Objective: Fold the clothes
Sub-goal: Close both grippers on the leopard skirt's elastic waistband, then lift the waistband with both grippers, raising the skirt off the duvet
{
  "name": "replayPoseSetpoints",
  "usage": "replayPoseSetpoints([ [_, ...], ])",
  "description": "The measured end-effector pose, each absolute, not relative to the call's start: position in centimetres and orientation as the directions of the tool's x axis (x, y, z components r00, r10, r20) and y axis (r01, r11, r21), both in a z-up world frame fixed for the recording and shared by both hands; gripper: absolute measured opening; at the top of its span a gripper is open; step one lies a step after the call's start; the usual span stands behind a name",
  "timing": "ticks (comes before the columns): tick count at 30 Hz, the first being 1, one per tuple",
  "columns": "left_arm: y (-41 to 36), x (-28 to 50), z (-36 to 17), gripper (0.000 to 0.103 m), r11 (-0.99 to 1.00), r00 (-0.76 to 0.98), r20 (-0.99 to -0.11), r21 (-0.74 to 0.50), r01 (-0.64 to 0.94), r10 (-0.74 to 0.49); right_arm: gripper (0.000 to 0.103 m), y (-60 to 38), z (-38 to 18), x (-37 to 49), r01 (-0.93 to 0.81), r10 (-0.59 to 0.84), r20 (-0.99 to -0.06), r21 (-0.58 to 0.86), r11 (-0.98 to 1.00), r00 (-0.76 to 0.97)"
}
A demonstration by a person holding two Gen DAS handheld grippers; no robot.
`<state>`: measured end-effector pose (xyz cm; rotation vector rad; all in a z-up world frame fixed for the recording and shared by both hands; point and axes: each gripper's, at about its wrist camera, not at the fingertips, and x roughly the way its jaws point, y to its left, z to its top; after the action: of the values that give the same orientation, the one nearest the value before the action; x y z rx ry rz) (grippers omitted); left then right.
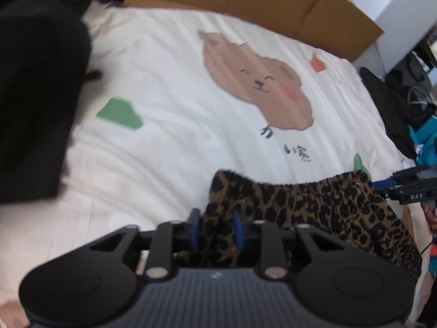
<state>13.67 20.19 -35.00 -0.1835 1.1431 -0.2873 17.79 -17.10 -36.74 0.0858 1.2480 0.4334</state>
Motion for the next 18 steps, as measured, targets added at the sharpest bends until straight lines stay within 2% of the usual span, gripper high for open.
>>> replayPoseSetpoints([
  [1, 20.0, 13.9, -35.2, 0.04, 0.947, 0.38, -0.868, -0.288, 0.139, -0.32, 0.041, -16.9, -36.9, 17.7, -0.273, 0.362, -0.899, 0.294, 0.916, 0.245],
  [8, 19.2, 14.9, -37.0, 0.04, 0.946, 0.317, -0.893, -0.28, 0.165, -0.319, 0.038, -15.7, -36.7, 17.1, -0.357, 0.339, -0.909, 0.241, 0.902, 0.243],
  [10, 19.4, 14.7, -37.3, 0.039, 0.943, 0.311, -0.892, -0.29, 0.164, -0.329, 0.024, -15.2, -36.5, 17.0, -0.385, 0.334, -0.911, 0.225, 0.895, 0.244],
  [11, 19.5, 14.7, -37.4, 0.038, 0.942, 0.304, -0.893, -0.298, 0.157, -0.333, 0.02, -14.9, -36.4, 16.9, -0.397, 0.332, -0.911, 0.218, 0.892, 0.246],
  [13, 19.8, 14.6, -37.5, 0.032, 0.94, 0.295, -0.893, -0.31, 0.144, -0.34, 0.012, -15.0, -36.0, 16.7, -0.392, 0.323, -0.91, 0.206, 0.897, 0.261],
  [15, 19.8, 14.4, -37.3, 0.017, 0.944, 0.303, -0.895, -0.294, 0.149, -0.327, 0.01, -15.3, -35.6, 16.5, -0.381, 0.313, -0.908, 0.195, 0.904, 0.277],
  [18, 19.6, 13.9, -36.3, 0.013, 0.952, 0.33, -0.895, -0.259, 0.164, -0.3, 0.009, -16.0, -34.9, 16.2, -0.356, 0.298, -0.903, 0.18, 0.917, 0.309],
])
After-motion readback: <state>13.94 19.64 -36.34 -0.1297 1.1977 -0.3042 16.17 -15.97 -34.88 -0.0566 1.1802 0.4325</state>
